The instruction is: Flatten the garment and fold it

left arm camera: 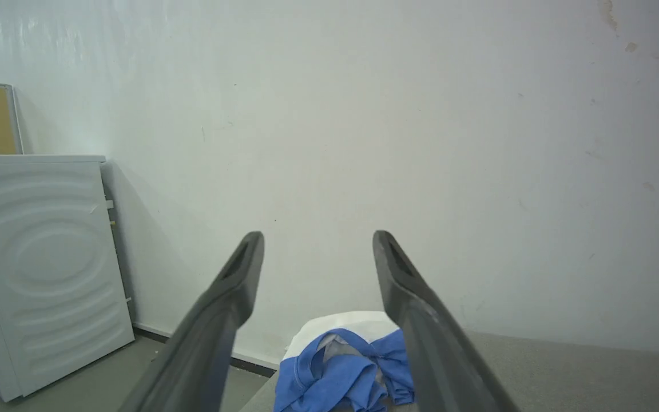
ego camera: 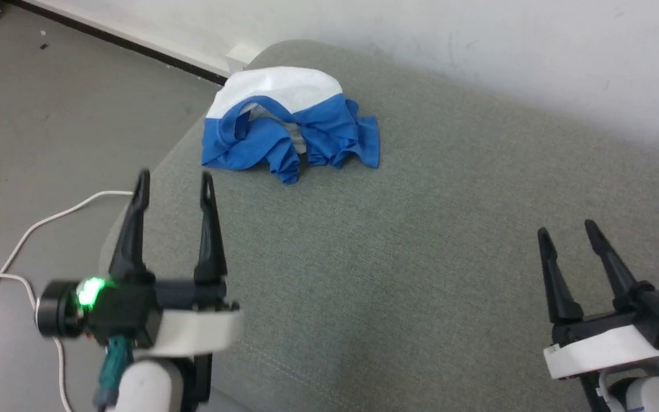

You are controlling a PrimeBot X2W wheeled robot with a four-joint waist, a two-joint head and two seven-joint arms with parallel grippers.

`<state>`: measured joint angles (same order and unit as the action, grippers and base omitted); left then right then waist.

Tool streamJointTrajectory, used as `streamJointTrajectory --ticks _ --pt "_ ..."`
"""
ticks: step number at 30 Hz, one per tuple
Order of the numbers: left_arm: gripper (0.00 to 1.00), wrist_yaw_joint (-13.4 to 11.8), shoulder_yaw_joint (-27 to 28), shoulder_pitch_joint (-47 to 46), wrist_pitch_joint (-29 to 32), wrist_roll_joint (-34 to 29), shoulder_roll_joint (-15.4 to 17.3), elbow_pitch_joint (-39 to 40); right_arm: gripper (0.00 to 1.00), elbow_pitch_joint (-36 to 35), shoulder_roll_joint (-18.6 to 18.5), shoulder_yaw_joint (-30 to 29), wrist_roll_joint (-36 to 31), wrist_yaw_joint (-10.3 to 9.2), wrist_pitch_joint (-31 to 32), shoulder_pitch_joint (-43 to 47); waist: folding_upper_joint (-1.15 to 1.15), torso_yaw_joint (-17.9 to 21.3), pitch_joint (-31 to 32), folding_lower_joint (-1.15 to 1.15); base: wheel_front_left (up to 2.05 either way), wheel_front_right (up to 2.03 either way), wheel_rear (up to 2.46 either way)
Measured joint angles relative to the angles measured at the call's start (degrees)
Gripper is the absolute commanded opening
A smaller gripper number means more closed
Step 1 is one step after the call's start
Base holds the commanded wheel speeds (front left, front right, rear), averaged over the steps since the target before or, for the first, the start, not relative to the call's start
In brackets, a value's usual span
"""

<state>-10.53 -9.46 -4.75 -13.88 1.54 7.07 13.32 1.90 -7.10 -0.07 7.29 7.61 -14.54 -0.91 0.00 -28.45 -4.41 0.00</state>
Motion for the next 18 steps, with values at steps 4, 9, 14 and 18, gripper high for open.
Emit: streamJointTrajectory --ticks 4,9,14,18 --pt "1.00 2.03 -0.23 -9.48 6.23 -0.97 1.58 -1.62 1.00 -3.61 -1.88 -0.40 0.74 0.00 1.71 -0.03 0.00 0.24 -1.96 0.00 0.00 0.00 0.00" --pt "1.00 4.32 0.09 -18.91 13.68 0.05 2.44 -5.22 1.00 -9.31 -4.30 -0.53 2.03 0.00 4.99 -0.19 0.00 0.71 -4.65 0.00 0.00 0.00 0.00" --pt "1.00 6.75 0.15 -29.64 19.61 0.53 4.06 -8.72 1.00 -18.39 -9.33 -1.44 4.35 0.00 8.90 -1.26 0.00 1.66 -9.17 0.01 0.00 0.00 0.00" --pt "1.00 8.44 0.29 -36.10 24.77 1.20 4.90 -10.88 1.00 -24.40 -13.24 -2.97 6.53 0.00 11.67 -1.38 0.00 2.67 -13.37 0.02 0.00 0.00 0.00"
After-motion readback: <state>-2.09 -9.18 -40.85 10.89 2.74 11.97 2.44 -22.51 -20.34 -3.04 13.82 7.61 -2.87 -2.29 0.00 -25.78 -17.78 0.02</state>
